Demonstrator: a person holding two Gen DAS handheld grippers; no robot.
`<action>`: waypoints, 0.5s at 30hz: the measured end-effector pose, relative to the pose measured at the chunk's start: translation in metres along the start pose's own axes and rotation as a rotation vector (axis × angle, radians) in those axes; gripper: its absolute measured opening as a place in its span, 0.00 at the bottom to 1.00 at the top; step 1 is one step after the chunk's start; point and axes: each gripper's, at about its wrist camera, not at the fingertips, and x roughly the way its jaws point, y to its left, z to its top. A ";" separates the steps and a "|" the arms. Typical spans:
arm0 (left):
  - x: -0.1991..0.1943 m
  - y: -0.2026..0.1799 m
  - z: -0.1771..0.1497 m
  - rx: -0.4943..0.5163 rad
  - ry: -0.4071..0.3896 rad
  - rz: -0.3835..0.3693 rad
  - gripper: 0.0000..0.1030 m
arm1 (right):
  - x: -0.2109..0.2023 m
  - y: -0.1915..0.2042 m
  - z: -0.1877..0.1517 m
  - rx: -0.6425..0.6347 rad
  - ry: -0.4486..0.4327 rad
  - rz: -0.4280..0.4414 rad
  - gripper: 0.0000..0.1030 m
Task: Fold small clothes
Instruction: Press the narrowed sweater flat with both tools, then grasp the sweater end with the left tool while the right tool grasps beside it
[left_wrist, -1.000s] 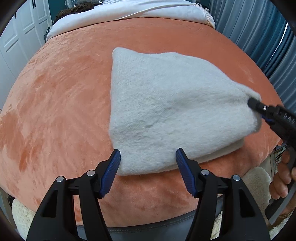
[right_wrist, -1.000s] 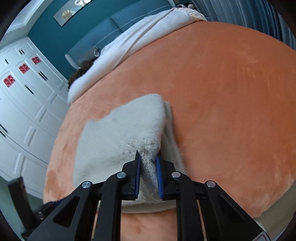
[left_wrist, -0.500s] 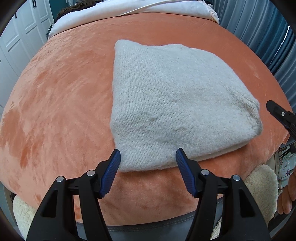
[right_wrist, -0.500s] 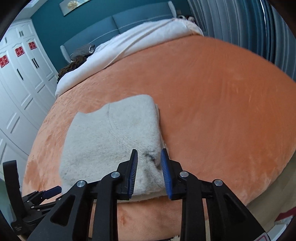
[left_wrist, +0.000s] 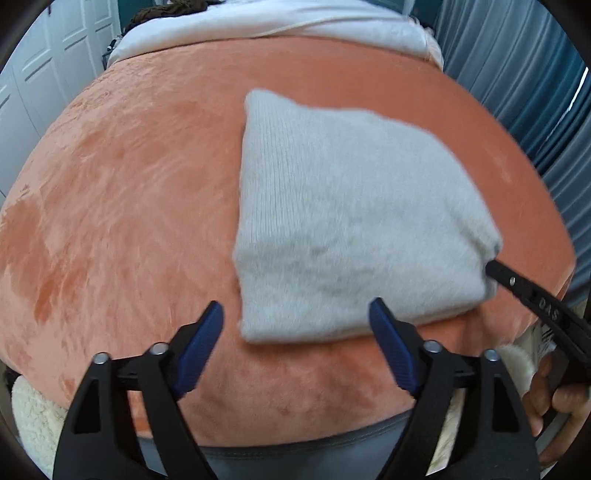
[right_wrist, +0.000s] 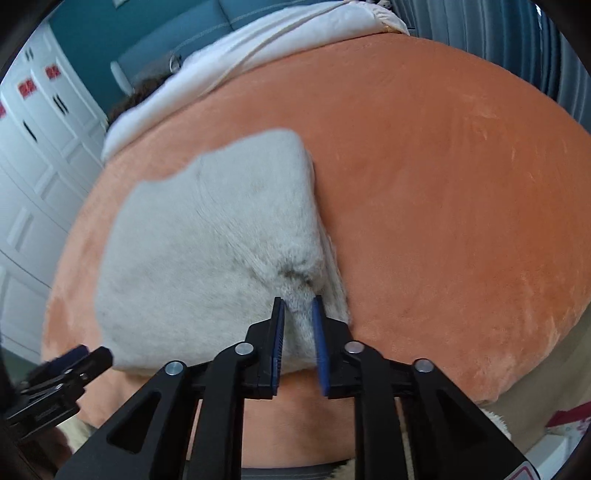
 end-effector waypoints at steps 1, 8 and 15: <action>-0.002 0.001 0.007 -0.013 -0.021 -0.006 0.87 | -0.006 -0.004 0.004 0.025 -0.025 0.031 0.32; 0.036 0.016 0.052 -0.143 0.002 -0.092 0.92 | 0.023 -0.015 0.034 0.098 -0.003 0.115 0.67; 0.093 0.032 0.056 -0.281 0.099 -0.210 0.96 | 0.086 -0.018 0.033 0.172 0.106 0.214 0.79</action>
